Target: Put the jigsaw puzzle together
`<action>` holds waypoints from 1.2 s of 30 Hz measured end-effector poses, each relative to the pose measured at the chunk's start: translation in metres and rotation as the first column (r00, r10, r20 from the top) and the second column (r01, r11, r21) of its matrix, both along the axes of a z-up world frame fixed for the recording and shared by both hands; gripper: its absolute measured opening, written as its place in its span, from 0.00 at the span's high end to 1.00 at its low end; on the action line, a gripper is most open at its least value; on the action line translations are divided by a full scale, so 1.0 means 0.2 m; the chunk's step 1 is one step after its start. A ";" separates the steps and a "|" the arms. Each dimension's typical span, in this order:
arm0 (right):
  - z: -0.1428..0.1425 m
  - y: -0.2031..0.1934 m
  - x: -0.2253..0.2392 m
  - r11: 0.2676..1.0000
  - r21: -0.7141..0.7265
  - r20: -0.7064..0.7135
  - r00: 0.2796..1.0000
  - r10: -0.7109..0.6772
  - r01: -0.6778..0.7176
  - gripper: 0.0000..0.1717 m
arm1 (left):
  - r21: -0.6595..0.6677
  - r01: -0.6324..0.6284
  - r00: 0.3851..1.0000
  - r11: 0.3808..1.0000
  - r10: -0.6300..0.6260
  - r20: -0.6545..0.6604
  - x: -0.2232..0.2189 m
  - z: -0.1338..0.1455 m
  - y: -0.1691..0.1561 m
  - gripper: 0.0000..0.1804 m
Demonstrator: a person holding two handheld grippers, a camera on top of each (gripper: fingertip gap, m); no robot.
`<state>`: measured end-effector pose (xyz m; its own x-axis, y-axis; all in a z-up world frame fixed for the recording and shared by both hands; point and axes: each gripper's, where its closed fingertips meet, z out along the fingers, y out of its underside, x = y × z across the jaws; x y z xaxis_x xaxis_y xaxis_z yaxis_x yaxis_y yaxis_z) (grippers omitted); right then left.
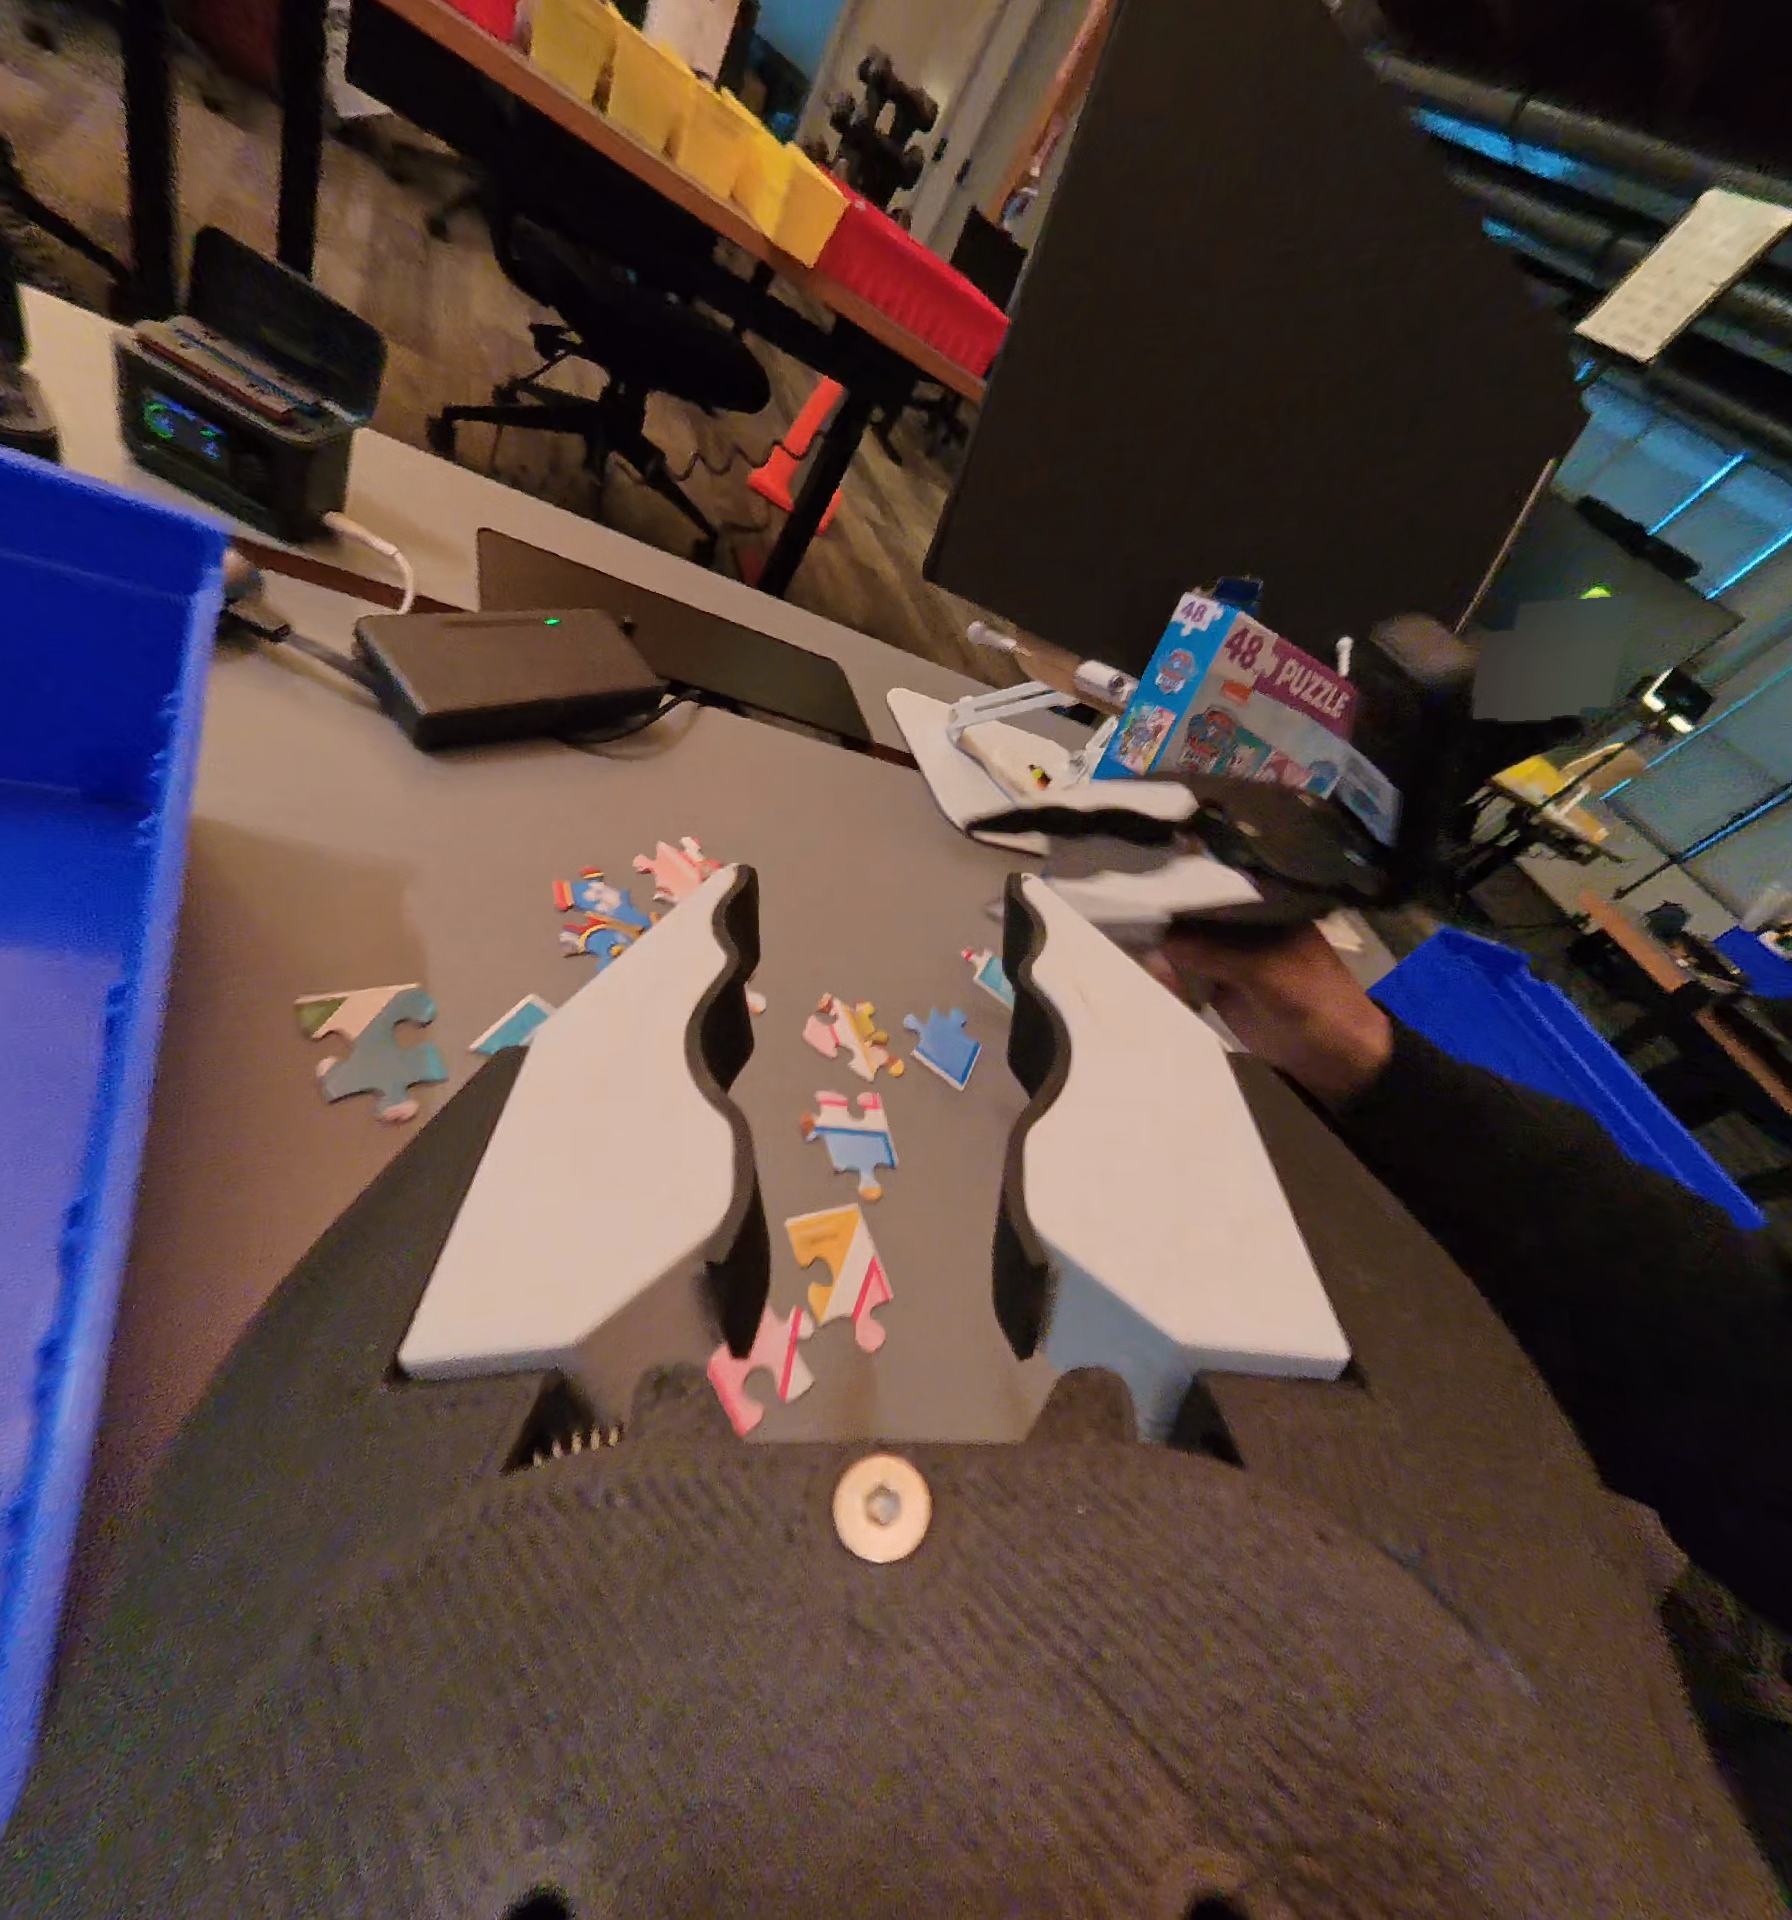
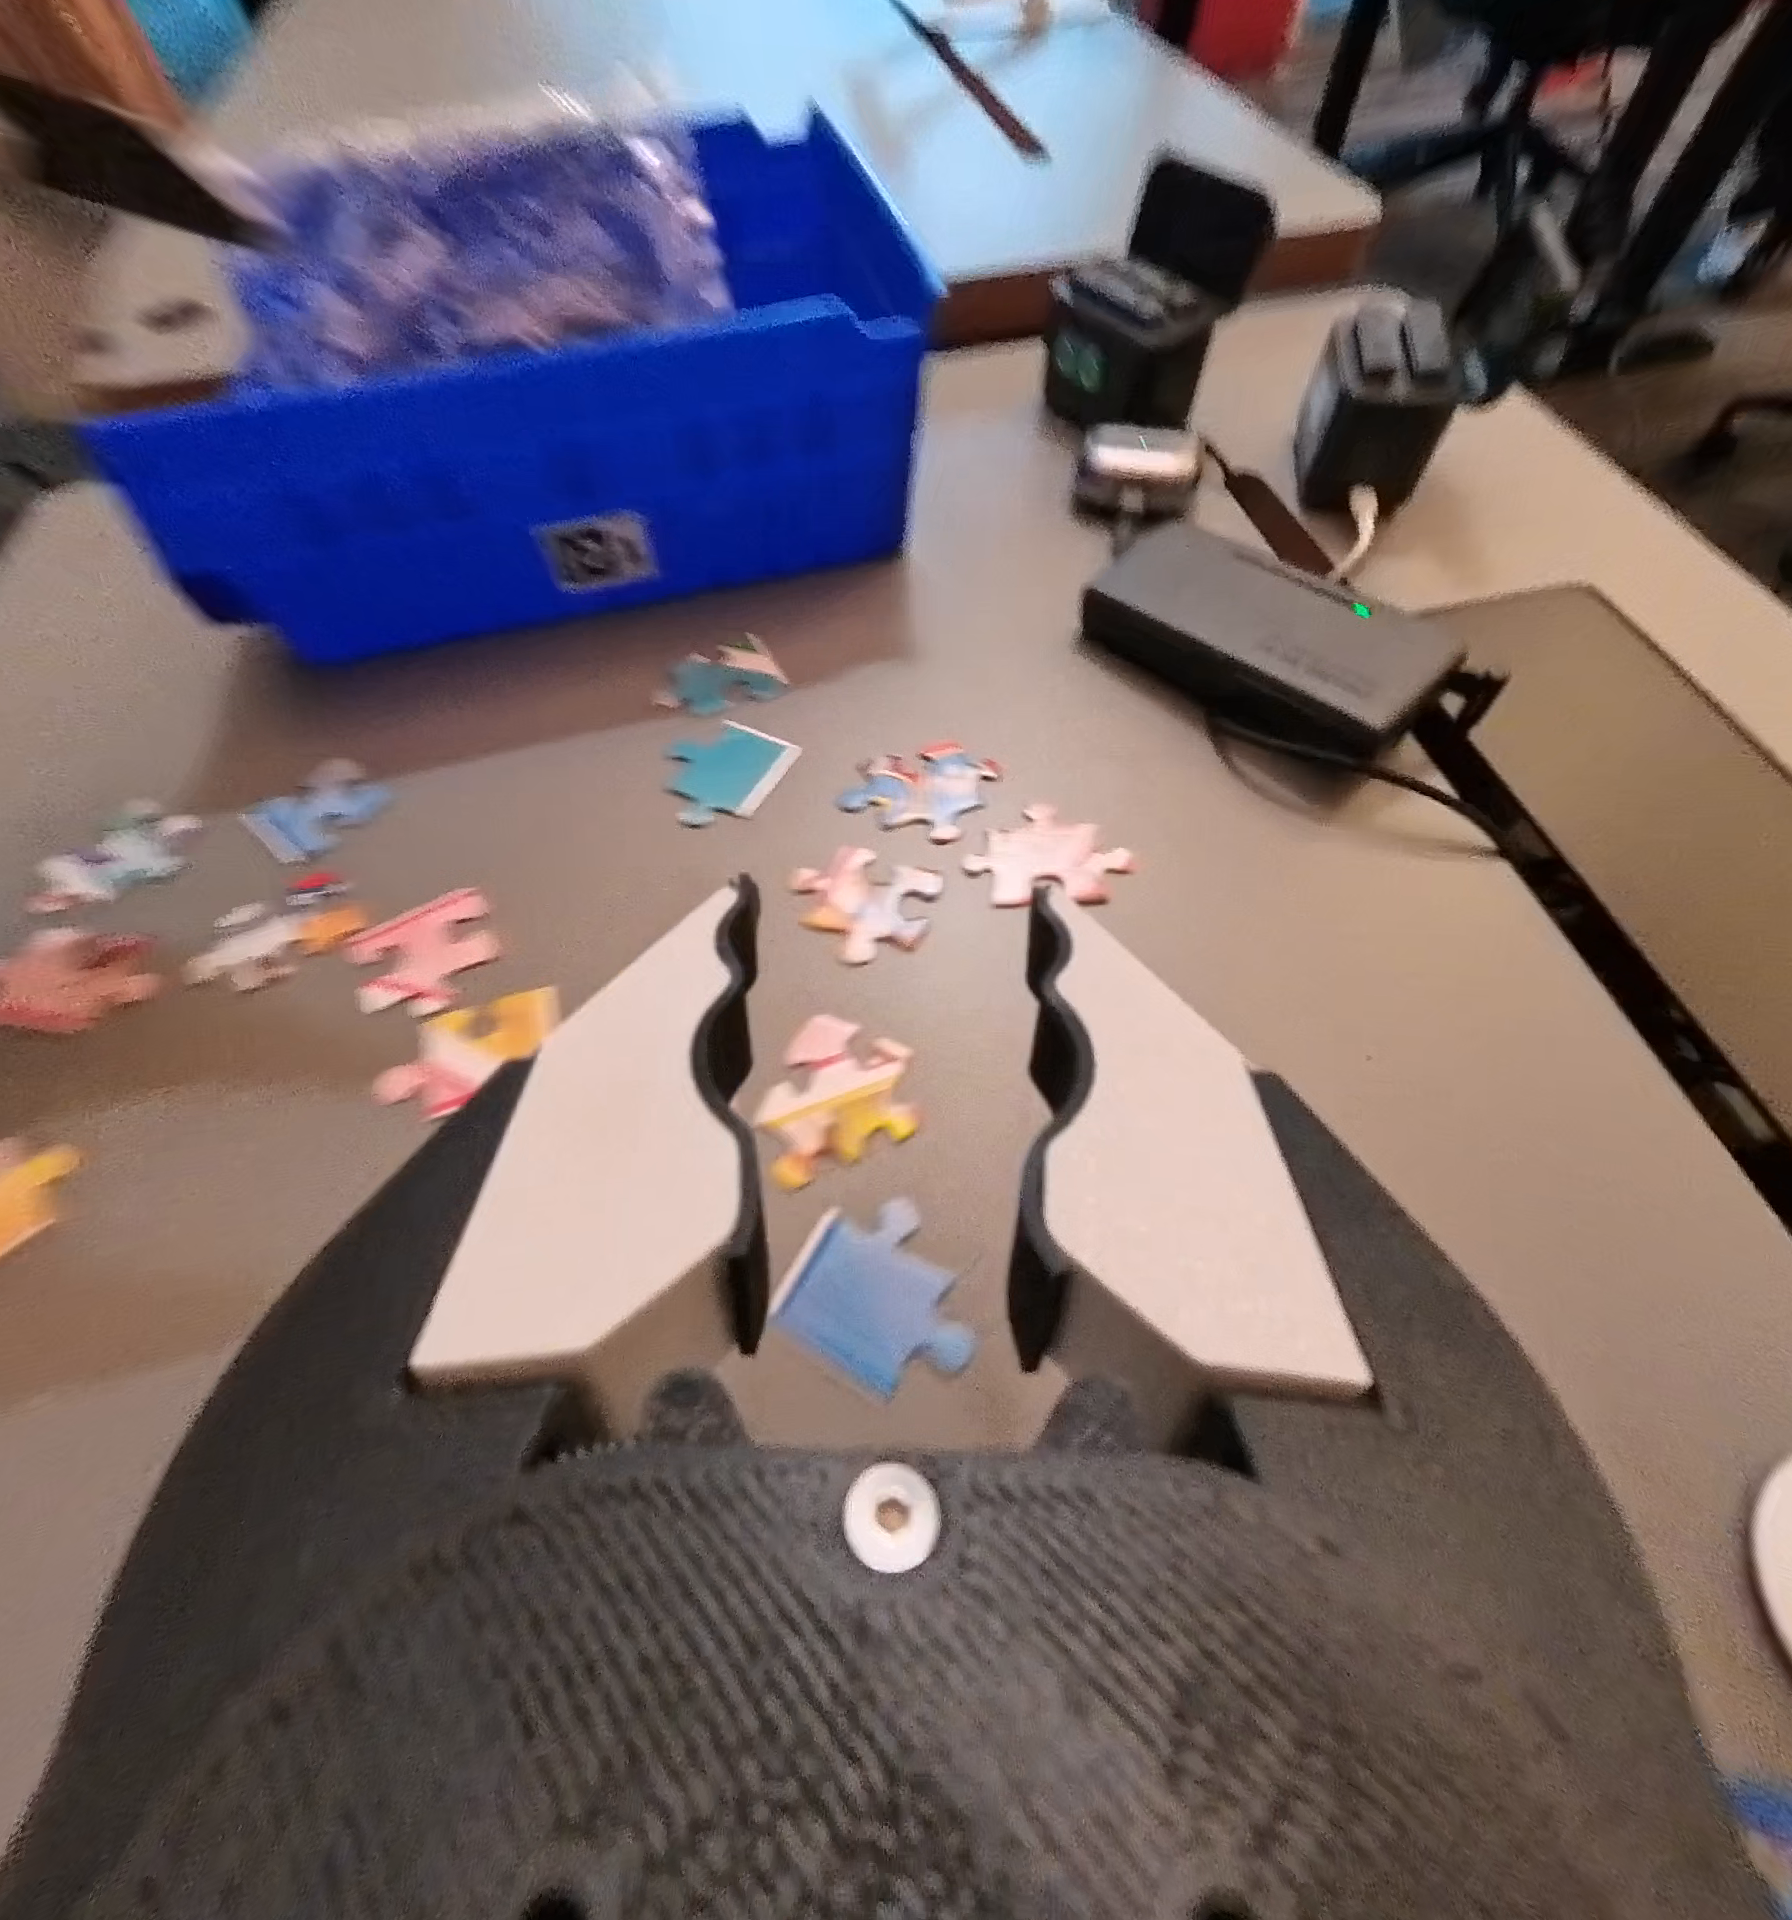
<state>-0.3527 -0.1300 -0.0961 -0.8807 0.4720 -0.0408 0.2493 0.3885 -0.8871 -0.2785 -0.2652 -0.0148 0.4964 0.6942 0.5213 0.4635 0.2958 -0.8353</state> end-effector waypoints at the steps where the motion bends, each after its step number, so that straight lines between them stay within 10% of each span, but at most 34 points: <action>1: -0.07 -0.04 -0.09 0.999 0.036 0.029 0.999 -0.013 0.012 0.70 | -0.014 -0.001 1.000 1.000 0.001 0.009 0.02 -0.01 -0.02 0.76; 10: -0.47 -0.20 -0.34 0.967 0.255 0.108 0.992 -0.060 0.031 0.68 | 0.057 0.022 0.998 0.998 -0.025 0.052 0.09 -0.14 -0.15 0.76; 22: -0.47 -0.20 -0.32 0.963 0.270 0.091 0.996 -0.020 -0.005 0.81 | 0.111 0.011 1.000 0.994 -0.012 0.008 0.07 -0.13 -0.20 0.77; 24: -0.44 -0.19 -0.32 0.963 0.270 0.066 0.998 -0.010 -0.008 1.00 | 0.093 0.014 1.000 0.996 -0.013 -0.012 0.08 -0.11 -0.19 0.77; 36: -0.40 -0.11 -0.59 0.962 0.224 0.121 0.975 -0.187 0.157 0.54 | 0.108 0.072 0.997 0.992 -0.068 -0.032 0.08 -0.09 -0.08 0.77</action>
